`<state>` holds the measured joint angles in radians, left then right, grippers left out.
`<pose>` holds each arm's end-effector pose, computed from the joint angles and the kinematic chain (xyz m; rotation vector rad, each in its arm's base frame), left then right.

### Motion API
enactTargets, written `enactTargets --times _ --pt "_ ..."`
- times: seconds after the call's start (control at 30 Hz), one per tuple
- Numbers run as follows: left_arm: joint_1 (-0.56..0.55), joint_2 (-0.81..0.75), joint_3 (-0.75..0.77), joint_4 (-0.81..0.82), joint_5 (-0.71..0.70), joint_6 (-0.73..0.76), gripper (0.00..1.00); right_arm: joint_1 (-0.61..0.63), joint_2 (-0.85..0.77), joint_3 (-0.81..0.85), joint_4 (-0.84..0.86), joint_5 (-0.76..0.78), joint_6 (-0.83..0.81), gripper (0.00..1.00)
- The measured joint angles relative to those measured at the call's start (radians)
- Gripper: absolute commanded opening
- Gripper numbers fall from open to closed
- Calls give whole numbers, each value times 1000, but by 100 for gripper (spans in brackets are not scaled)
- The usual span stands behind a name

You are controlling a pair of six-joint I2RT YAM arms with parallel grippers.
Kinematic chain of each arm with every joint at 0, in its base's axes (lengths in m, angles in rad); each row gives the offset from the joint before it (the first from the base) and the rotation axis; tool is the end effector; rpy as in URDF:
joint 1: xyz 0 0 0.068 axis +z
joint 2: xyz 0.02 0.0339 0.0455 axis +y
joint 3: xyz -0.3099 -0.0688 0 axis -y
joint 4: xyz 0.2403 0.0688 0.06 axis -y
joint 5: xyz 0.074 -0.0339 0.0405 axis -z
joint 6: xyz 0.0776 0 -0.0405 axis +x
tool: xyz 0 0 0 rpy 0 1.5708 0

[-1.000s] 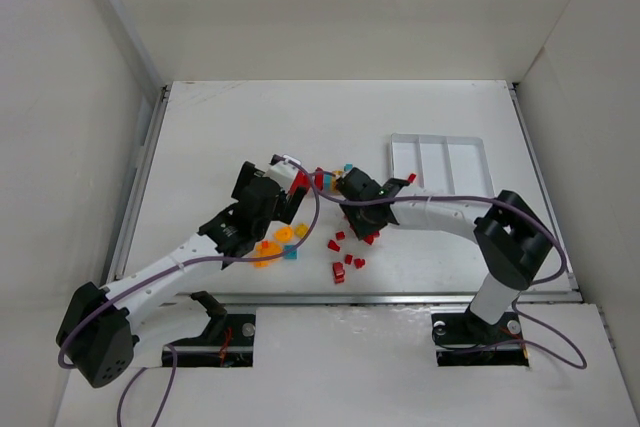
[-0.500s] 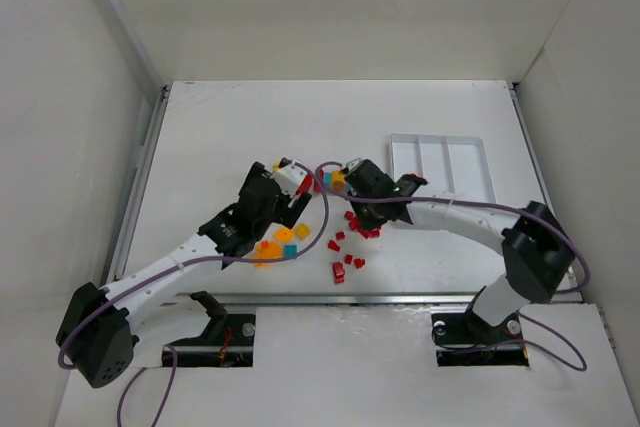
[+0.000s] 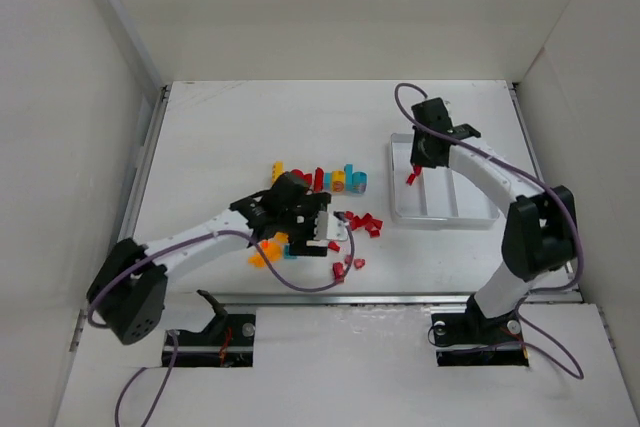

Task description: Sort the legos into containers by color

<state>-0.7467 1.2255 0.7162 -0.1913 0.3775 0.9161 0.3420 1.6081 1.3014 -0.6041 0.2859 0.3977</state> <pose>0.1757 -0.2016 0.2461 1.7775 1.3537 -0.3361 0.3557 0.1034 0.2906 0.1873 2.4239 -0.0252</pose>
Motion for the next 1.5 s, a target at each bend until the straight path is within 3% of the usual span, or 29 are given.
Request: enactTargets --times 0.07,0.13,0.2,0.23,0.27,0.37,0.4,0.5,0.67,0.73,0.83,1.07,1.23,1.33,1.4,1.5 --pt "-11 93 58 -41 43 70 82 -17 68 1 -3 2 -5 0" --pt "-20 177 109 -66 75 126 81 -18 119 1 -7 -2 -12 8" --pt "-23 223 132 -75 94 174 81 -18 148 1 -9 -10 -20 21" --pt "-26 233 134 -82 100 201 80 -20 155 2 -9 -15 -26 38" --pt "-26 235 134 -94 105 229 80 -20 161 5 -9 -19 -30 47" --pt "-37 237 134 -120 119 298 80 -20 163 19 -10 -34 -43 64" --pt "-40 238 134 -124 122 314 80 -20 162 28 -9 -41 -52 66" --pt "-50 259 138 -130 130 357 78 -20 146 31 -7 -57 -59 67" --pt "-66 324 161 -146 135 422 62 -19 53 24 -10 -77 -66 67" --pt "-75 359 185 -154 135 437 51 -14 4 21 -8 -80 -69 67" --pt "-85 402 212 -156 133 454 46 -6 -48 5 -1 -82 -70 67" --pt "-95 417 224 -157 130 475 31 -5 -58 -44 2 -85 -80 67" --pt "-111 433 227 -157 122 475 12 -5 -58 -49 5 -85 -88 67" --pt "-116 433 227 -155 117 474 10 -5 -58 -49 5 -85 -89 67" --pt "-116 433 227 -154 117 474 0 -5 -58 -49 6 -85 -89 67" --pt "-116 433 227 -154 116 470 0 -5 -58 -49 6 -85 -90 67"
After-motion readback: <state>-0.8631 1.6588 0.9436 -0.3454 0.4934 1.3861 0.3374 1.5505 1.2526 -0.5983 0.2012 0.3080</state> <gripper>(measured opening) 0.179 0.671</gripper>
